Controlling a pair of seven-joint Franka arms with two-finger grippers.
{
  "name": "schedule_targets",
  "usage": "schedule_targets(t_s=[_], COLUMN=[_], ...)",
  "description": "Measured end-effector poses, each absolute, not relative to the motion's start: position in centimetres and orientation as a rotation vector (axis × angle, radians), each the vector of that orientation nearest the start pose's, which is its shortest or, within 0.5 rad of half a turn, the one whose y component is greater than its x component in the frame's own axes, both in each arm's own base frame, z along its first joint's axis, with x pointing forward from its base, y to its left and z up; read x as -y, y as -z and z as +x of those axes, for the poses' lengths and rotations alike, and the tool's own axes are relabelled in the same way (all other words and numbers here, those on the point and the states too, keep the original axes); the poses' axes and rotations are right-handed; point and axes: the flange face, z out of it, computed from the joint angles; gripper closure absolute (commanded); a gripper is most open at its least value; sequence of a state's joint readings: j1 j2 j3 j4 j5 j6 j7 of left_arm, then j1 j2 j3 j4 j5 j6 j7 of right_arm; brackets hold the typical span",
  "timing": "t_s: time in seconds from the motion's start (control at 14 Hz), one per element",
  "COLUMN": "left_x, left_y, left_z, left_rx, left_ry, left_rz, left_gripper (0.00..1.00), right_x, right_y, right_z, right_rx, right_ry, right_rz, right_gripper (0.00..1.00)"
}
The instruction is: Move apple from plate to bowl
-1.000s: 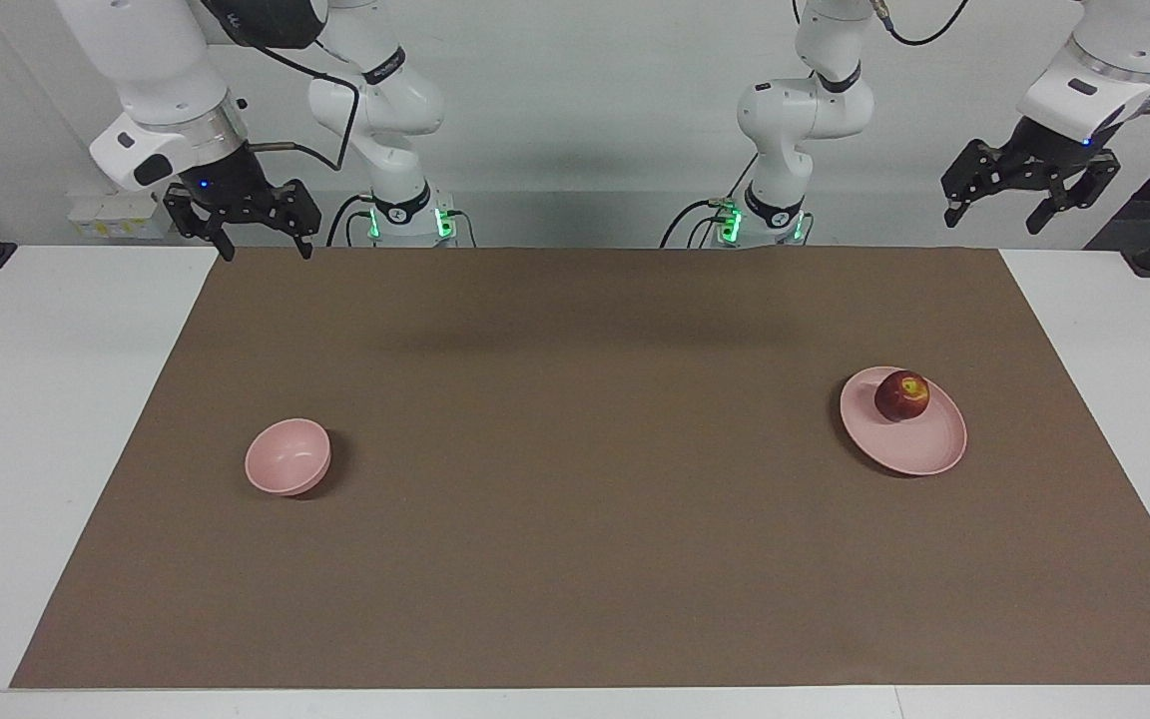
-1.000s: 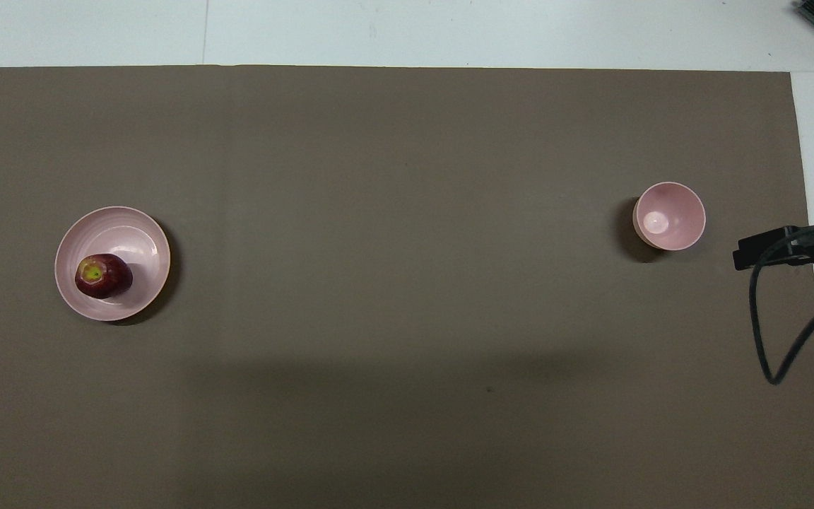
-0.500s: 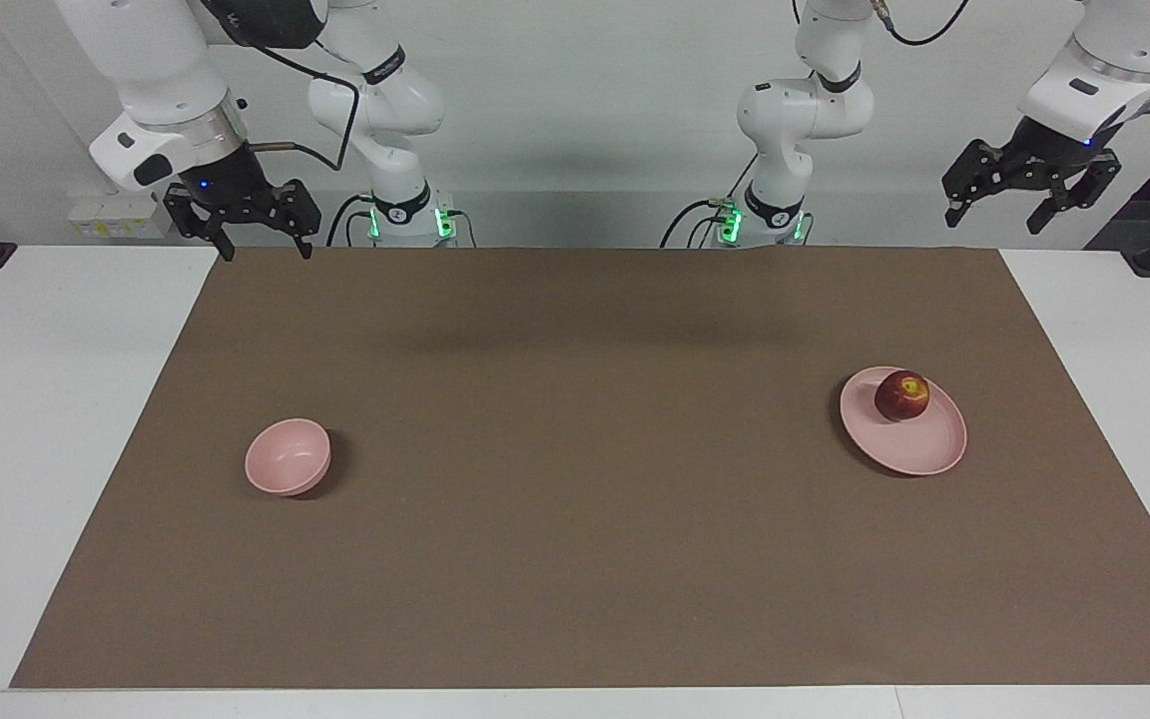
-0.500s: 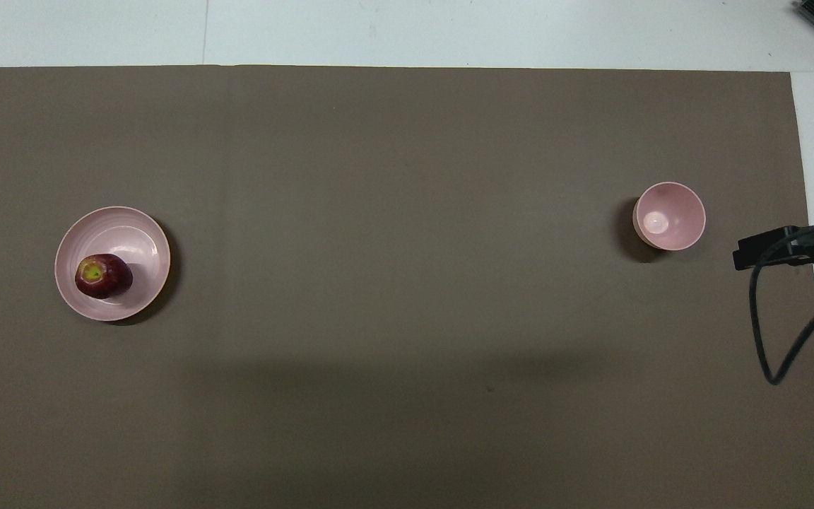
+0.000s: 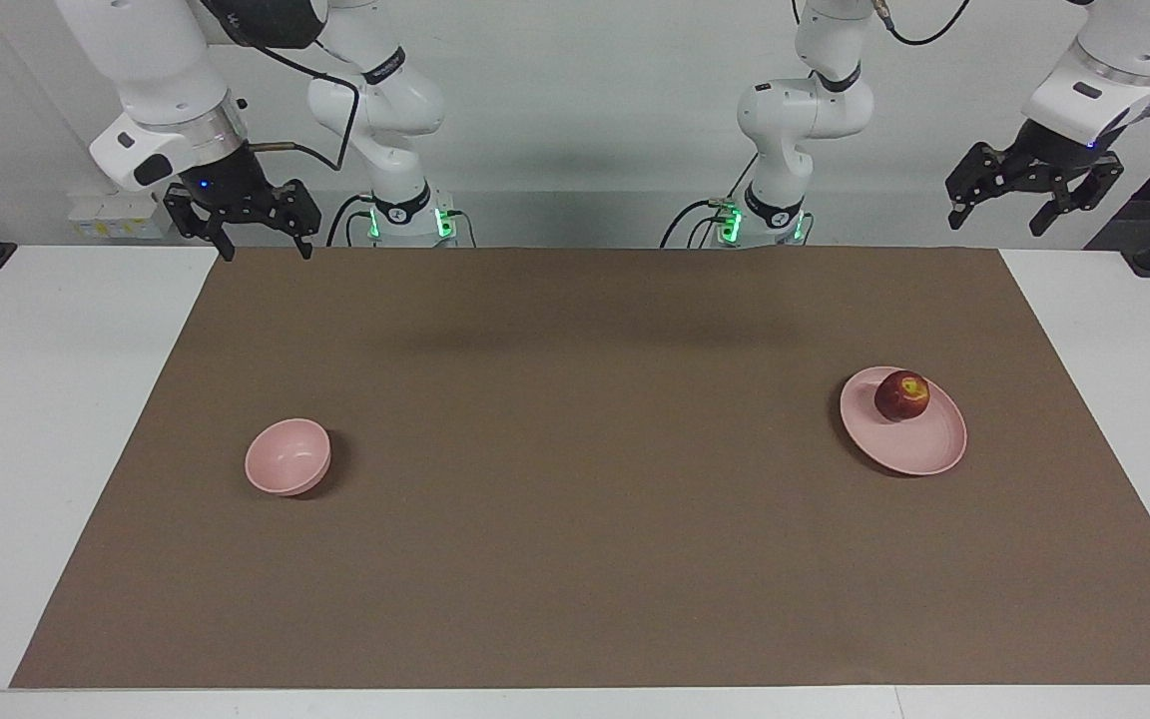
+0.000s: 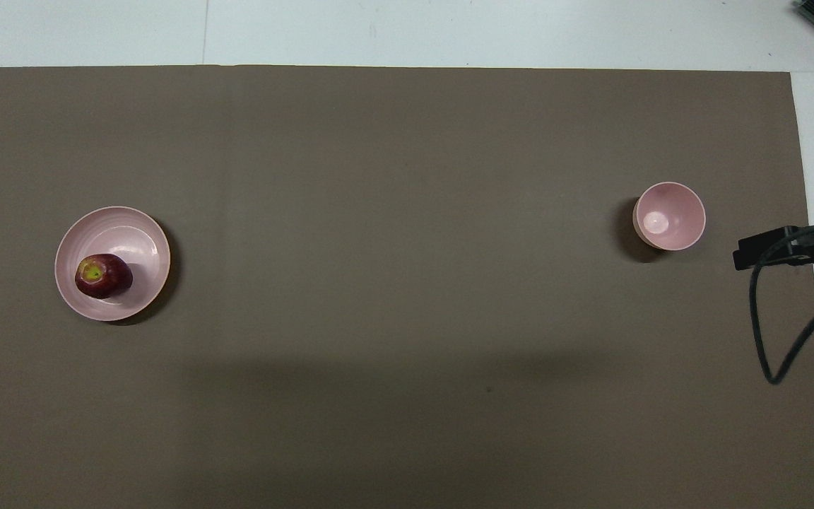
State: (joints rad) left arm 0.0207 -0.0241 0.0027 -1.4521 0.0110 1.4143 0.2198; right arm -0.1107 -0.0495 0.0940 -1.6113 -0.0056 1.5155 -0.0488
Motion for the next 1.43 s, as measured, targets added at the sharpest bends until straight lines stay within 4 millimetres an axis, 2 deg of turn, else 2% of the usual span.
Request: schedule_targets(t_s=[0.14,0.29,0.64,0.79,1.07,1.43], left_x=[-2.7,-4.0,-5.9,-6.5,-6.1,-4.1], left_y=[-66.4,-63.8,-54.4,-51.4,-46.6,-42.7], left_z=[53.2,53.7,54.4,54.1,53.6,53.8], left_rx=[-0.322,-0.352,-0.375,-0.363,-0.375,-0.433], left_ry=[-0.022,-0.033,-0.053,-0.059,-0.014,0.071], left_rz=[-3.118,-3.117,-3.12,-3.122,-3.115,-3.097], left_gripper=[0.0,0.0,0.0,0.0,0.0,0.0], right_x=[0.8,0.8,0.7,0.7,0.7,0.7], right_y=[-62.8,-62.8,-62.8,-62.8,-62.8,-62.8], right_z=[53.3,53.3,53.3,53.3,53.3,53.3], right_rx=[0.05,0.051,0.054,0.054,0.054,0.054], right_ry=[-0.074,-0.074,-0.074,-0.074,-0.074,-0.074], right_rz=[-3.149,-3.149,-3.149,-3.149,-3.149,-3.149], right_gripper=[0.0,0.0,0.0,0.0,0.0,0.0])
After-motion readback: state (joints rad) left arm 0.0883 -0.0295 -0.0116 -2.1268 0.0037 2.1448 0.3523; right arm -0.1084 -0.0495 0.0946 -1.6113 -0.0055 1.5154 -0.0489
